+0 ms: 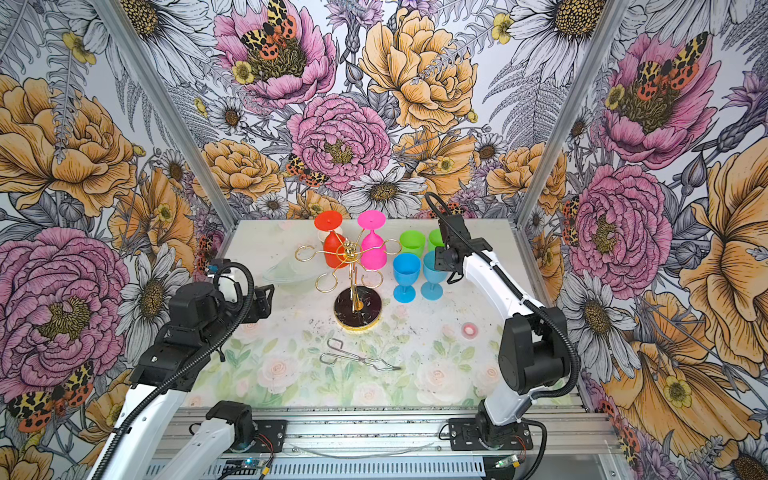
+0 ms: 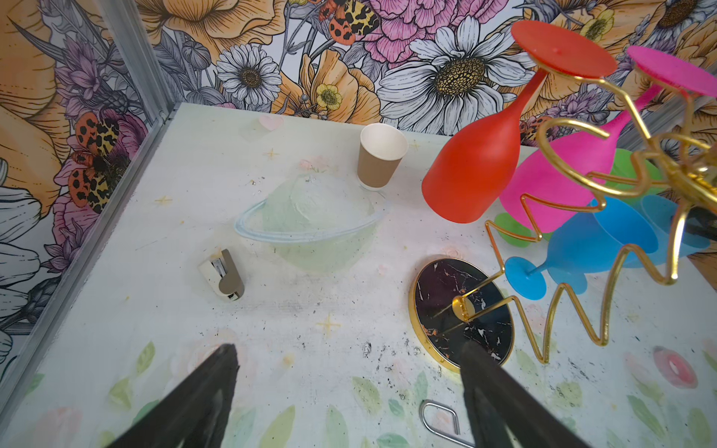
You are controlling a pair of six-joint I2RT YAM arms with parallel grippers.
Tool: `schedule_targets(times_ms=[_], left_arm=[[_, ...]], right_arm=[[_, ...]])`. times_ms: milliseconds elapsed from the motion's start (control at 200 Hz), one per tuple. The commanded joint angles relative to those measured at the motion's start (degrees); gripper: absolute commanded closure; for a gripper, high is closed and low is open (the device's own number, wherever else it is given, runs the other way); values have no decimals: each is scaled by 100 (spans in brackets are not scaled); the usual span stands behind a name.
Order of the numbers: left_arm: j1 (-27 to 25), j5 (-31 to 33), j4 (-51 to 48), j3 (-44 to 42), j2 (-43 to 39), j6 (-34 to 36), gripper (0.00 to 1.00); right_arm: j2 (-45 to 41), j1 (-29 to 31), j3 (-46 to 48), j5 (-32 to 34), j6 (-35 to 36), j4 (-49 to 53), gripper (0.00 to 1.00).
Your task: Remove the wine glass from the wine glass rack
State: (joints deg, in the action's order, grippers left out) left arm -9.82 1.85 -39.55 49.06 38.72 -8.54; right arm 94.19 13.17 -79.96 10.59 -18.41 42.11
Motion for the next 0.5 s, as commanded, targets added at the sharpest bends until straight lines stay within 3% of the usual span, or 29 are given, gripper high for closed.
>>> schedule_targets(times_ms=[0,170,365,495], left_arm=[[69,-174,219,-58,-9,133,9],[79,-207,236,-59,-39,176,9],[77,-243,311,-132,-64,169,9],[87,-333,419,-209,-83,133,9]], right_arm=[[-355,33,-131,-190,-9,-97,56],[-589,-68,-437,-640,-22,-34,42],[-453,-487,-1077,-2552,-353,-19,38],[-225,-516,-1596,-3412,-583,-36,38]])
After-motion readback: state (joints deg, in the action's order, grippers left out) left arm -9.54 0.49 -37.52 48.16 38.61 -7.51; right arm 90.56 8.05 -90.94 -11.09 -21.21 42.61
